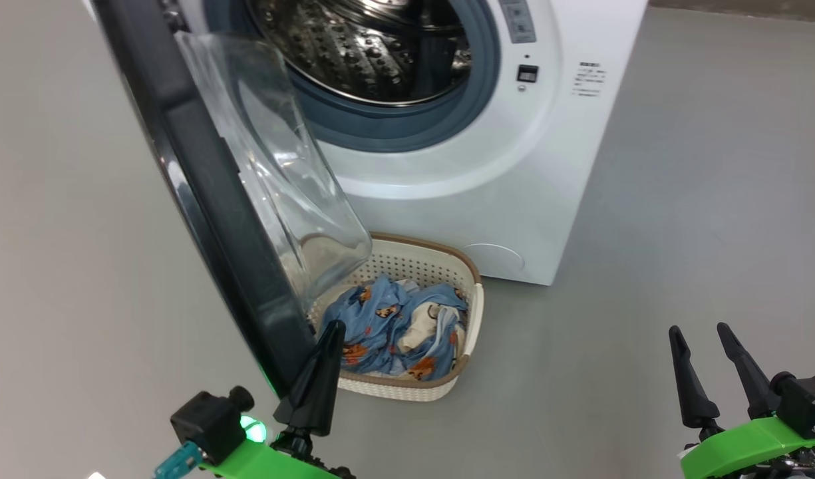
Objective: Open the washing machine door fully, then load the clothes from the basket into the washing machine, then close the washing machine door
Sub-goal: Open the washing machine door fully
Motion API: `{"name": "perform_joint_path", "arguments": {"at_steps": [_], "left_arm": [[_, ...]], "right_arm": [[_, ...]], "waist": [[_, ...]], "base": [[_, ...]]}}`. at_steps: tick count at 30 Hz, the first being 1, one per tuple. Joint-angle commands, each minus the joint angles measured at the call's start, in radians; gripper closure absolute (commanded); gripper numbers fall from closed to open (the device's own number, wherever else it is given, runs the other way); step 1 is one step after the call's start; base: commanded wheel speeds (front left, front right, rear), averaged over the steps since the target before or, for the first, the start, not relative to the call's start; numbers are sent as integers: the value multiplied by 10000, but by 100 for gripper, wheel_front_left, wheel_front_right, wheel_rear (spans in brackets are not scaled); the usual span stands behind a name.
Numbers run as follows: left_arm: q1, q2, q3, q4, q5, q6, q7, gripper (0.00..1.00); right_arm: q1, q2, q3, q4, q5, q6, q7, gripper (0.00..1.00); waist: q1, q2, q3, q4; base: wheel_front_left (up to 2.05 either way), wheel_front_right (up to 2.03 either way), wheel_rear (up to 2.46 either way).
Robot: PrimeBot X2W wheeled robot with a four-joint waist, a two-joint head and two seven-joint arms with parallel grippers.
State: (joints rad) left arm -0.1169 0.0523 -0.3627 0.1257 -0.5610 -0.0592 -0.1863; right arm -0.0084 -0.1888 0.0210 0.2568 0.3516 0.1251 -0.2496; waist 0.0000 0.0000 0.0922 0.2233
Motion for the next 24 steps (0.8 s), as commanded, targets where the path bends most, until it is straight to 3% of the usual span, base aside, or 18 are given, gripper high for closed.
{"name": "perform_joint_path", "arguments": {"at_steps": [1,24], "left_arm": [[-135,286,536,-193,8,244,-89,100],[488,1085,1599,-457,-198,1080,-145,100]], "right_arm": [[-90,-233,194,-254,-30,56,-122,0],[111,-210,156,-262,53,56,-122,0]], "waist": [[0,0,-45,286],[0,0,-336,1794]], "base": [[0,0,0],[0,0,0]]}}
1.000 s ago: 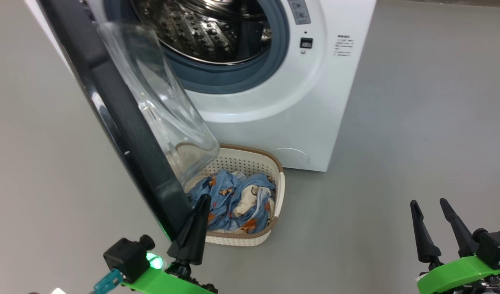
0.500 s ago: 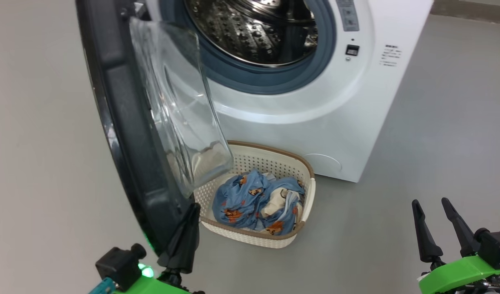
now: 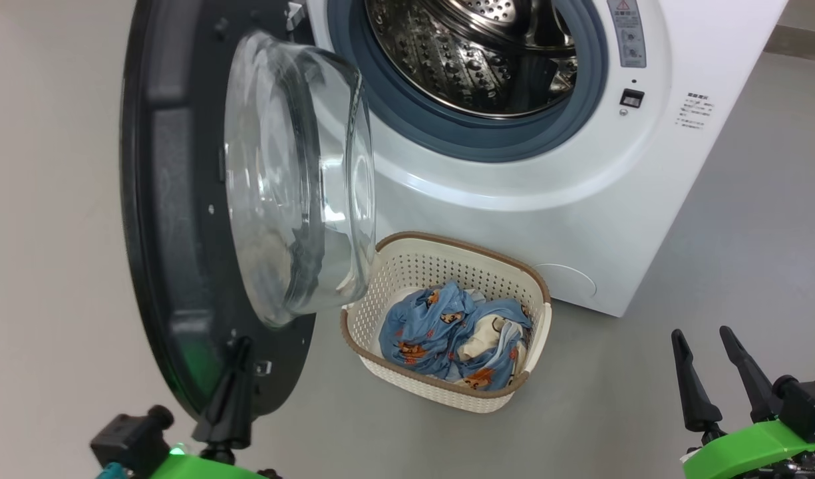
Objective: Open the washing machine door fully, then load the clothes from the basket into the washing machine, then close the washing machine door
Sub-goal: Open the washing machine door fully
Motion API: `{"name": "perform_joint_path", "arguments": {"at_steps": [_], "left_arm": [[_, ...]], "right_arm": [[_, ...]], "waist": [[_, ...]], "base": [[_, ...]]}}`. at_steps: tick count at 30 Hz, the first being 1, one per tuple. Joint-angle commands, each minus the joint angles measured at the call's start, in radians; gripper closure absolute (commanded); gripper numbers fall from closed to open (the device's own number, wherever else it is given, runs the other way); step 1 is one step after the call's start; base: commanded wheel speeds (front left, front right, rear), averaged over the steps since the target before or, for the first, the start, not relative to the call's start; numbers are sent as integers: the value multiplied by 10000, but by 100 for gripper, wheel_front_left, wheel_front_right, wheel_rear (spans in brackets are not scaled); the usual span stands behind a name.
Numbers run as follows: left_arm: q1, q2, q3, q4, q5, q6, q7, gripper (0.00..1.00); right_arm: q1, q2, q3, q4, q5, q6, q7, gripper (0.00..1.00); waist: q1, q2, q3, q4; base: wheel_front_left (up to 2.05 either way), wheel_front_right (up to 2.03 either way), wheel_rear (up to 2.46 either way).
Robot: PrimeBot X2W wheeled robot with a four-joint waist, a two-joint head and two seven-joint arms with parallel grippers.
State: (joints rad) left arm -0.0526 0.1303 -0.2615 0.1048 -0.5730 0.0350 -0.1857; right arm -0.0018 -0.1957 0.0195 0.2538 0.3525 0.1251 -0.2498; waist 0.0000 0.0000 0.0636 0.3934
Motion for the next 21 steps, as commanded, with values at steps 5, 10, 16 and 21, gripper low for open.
{"name": "perform_joint_path", "arguments": {"at_steps": [5,10,16,21], "left_arm": [[-329,605,902,-96,-70,201,-212,100],[-676,952,1330,191,-135,234,-297,100],[-1063,1242,1789,663,-268,235,-420,100],[-1389,1452,2195,1182,-323,242,-558,100]], "right_arm": [[77,-88,178,-201,59,56,-120,0],[70,-55,187,-201,64,56,-120,0],[7,-72,201,-242,80,56,-120,0],[-51,-107,197,-276,72,56,-120,0]], "waist": [[0,0,-113,190],[0,0,-134,235],[0,0,-38,179],[0,0,179,87]], "base": [[0,0,0],[0,0,0],[0,0,0],[0,0,0]]}}
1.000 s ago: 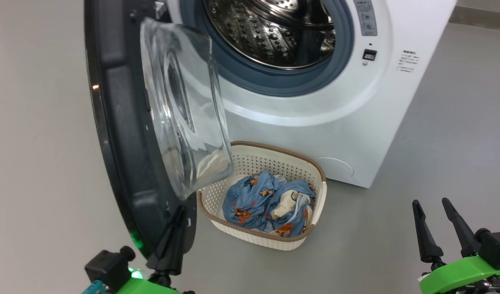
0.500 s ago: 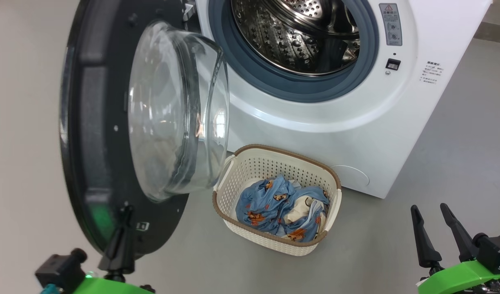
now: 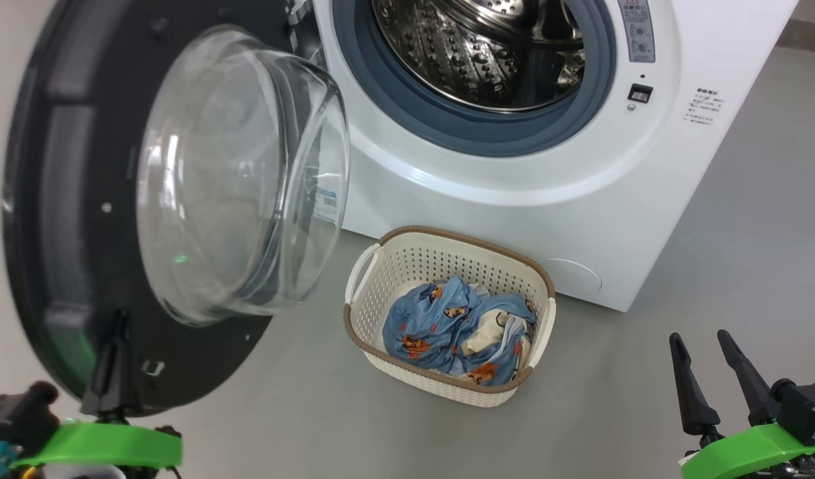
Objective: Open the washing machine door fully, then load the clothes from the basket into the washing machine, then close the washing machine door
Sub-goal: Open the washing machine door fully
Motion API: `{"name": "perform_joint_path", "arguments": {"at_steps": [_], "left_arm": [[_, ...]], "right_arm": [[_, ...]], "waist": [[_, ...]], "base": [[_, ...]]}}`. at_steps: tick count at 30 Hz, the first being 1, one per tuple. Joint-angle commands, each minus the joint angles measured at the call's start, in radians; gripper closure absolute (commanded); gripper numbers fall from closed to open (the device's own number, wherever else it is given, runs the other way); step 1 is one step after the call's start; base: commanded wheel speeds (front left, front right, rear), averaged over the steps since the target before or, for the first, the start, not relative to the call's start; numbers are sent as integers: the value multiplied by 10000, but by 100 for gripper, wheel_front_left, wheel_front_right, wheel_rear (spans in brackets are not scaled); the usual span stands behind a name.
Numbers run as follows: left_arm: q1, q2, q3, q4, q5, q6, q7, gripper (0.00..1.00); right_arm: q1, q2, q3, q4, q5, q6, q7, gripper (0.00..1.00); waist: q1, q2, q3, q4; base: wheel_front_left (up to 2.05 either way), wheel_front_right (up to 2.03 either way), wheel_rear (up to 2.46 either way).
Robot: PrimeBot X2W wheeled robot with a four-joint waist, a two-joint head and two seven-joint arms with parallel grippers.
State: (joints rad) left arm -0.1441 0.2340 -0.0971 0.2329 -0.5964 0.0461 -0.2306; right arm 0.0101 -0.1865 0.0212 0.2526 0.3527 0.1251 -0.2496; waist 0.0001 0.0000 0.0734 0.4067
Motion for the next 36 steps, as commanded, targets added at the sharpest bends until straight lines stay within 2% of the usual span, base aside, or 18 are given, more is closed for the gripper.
{"name": "perform_joint_path", "arguments": {"at_steps": [1,13,25,36], "left_arm": [[-542,443,633,2,-87,136,-138,100],[-1671,726,1894,1398,289,31,-306,100],[-2402,590,3468,2110,1311,-247,-310,100],[-3360,868,5111,3180,2352,-704,-311,100]], "right_arm": [[-196,-214,178,-272,66,56,-122,0],[-577,-516,183,-353,-26,56,-122,0],[-936,-785,273,-353,-77,56,-122,0],[-1366,-930,360,-394,-114,56,-122,0]], "waist": [[0,0,140,-61],[0,0,939,-120],[0,0,1623,-161],[0,0,2210,-327]], "base": [[0,0,0],[0,0,0],[0,0,0],[0,0,0]]}}
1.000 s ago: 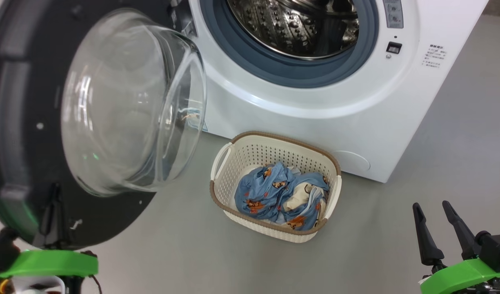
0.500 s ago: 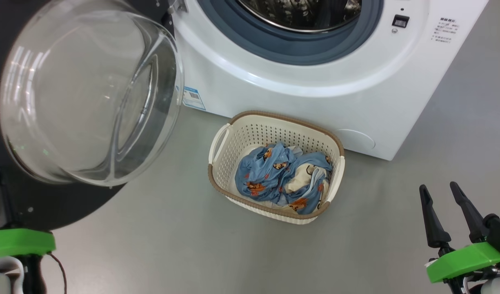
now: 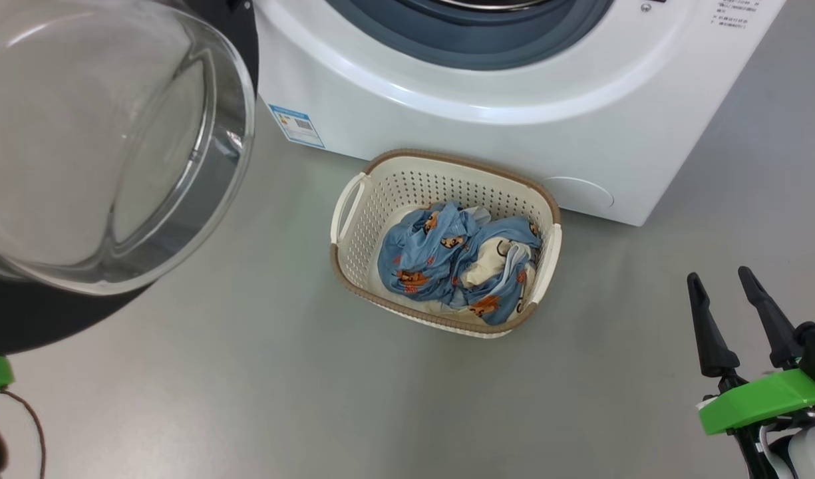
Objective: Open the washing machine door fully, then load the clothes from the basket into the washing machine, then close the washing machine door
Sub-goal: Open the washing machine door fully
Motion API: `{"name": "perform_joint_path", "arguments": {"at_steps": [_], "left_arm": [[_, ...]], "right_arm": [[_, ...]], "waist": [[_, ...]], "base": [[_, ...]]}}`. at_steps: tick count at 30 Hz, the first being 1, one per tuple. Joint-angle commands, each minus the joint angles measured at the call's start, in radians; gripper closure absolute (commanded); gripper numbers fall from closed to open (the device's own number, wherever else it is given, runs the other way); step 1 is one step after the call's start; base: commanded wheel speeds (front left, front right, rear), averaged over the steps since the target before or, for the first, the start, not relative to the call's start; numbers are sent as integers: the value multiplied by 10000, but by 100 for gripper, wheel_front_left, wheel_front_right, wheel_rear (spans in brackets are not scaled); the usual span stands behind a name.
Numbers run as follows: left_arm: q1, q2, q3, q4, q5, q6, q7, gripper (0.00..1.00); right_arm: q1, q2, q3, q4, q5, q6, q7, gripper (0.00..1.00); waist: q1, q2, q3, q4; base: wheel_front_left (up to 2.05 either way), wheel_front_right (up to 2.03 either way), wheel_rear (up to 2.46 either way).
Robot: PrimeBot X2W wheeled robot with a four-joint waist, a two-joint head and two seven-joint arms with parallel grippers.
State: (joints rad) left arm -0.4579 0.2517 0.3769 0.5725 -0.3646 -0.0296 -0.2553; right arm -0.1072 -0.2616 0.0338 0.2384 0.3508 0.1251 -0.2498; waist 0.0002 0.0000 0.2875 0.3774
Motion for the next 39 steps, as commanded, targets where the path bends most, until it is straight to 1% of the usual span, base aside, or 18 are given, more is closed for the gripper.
{"name": "perform_joint_path", "arguments": {"at_steps": [1,8,15,25,29,34,39], "left_arm": [[-307,697,476,-102,123,25,-64,100],[-974,769,1182,545,610,-262,-64,100],[-1540,872,1678,999,1224,-335,-64,100],[-2385,1263,2378,1908,1810,-370,-64,100],[-2574,1408,2564,2293,2070,-227,-64,100],[-2679,1472,2637,2520,2243,-290,-64,100],[-2458,1304,2623,2489,2422,-506,-64,100]], "right_arm": [[-209,-189,233,-252,-100,56,-120,0],[-353,-293,213,-297,-145,56,-120,0],[-554,-428,253,-357,-197,56,-120,0],[-853,-634,291,-413,-239,56,-120,0],[-921,-652,306,-405,-257,56,-120,0],[-942,-604,332,-435,-292,56,-120,0],[-906,-502,356,-407,-276,56,-120,0]], "waist": [[-2,0,99,-35],[-2,0,483,-41],[-2,0,900,-70],[-2,0,1399,-149],[-2,0,1459,-177],[-2,0,1415,-185],[-2,0,1145,-168]], "base": [[0,0,0],[0,0,0],[0,0,0],[0,0,0],[0,0,0],[0,0,0],[0,0,0]]}}
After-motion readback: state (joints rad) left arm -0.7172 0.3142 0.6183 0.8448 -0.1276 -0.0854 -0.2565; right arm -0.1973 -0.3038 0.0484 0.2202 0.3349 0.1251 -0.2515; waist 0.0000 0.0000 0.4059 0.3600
